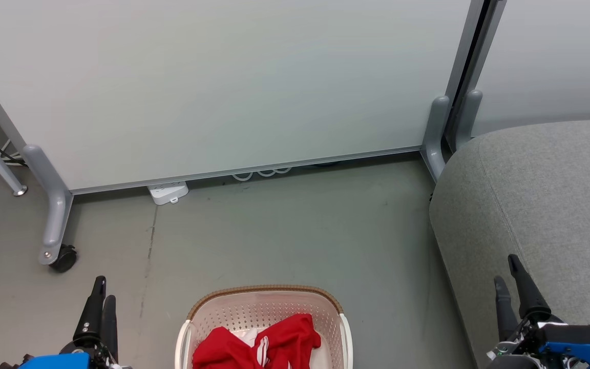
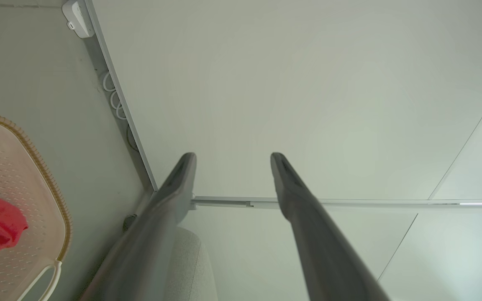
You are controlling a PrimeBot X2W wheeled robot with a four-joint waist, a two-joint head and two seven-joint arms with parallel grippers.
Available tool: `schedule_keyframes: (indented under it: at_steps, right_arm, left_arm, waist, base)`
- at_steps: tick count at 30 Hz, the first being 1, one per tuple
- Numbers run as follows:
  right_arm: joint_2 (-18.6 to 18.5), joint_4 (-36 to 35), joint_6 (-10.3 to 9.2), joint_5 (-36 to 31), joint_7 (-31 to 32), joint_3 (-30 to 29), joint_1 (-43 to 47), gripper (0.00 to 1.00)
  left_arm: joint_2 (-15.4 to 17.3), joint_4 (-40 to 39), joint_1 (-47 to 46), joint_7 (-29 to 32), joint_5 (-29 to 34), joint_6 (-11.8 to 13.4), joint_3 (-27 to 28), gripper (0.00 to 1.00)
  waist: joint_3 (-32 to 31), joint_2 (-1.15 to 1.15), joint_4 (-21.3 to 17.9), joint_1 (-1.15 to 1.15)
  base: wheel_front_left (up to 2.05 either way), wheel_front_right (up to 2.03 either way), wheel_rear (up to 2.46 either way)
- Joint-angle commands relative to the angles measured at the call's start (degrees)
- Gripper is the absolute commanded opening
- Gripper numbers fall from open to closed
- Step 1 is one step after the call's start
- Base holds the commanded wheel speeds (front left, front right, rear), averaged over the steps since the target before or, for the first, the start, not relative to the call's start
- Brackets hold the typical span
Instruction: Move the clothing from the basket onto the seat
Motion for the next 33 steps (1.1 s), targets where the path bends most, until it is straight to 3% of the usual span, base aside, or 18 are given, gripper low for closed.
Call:
schedule_keyframes:
  at_steps: [1,11,28,29,33]
  right_arm:
    - [-0.08,-1.13,0.01,-0.36,-0.58,0.55,-1.24,1.00]
    - [-0.10,-1.20,0.01,-6.68,-3.43,2.00,-1.72,1.00]
    - [-0.14,-1.53,0.01,-28.85,-7.55,3.77,-2.27,1.00]
    - [-0.15,-1.63,0.01,-35.78,-8.86,4.25,-2.25,1.00]
    - [-0.15,-1.71,0.01,-38.01,-9.27,4.35,-2.24,1.00]
  left_arm:
    - [0.33,-1.04,-1.04,-0.65,0.45,-0.04,-0.51,1.00]
    - [0.42,-2.09,-1.31,-3.47,7.36,1.15,-2.15,1.00]
    - [0.55,-4.11,-0.97,-7.61,29.08,3.47,-5.53,1.00]
    - [0.59,-4.30,-0.95,-8.88,35.70,3.85,-6.49,1.00]
    - [0.61,-4.34,-0.96,-9.29,37.52,3.93,-6.80,1.00]
  waist:
    - [0.00,0.00,-0.01,0.00]
    - [0.07,0.00,-0.06,0.00]
    - [0.18,0.00,-0.07,0.00]
    - [0.06,0.00,-0.08,0.00]
    - [0.04,0.00,-0.07,0.00]
  base:
    - [0.00,0.00,0.00]
    - [0.00,0.00,0.00]
    - [0.00,0.00,0.00]
    - [0.00,0.00,0.00]
    - [0.00,0.00,0.00]
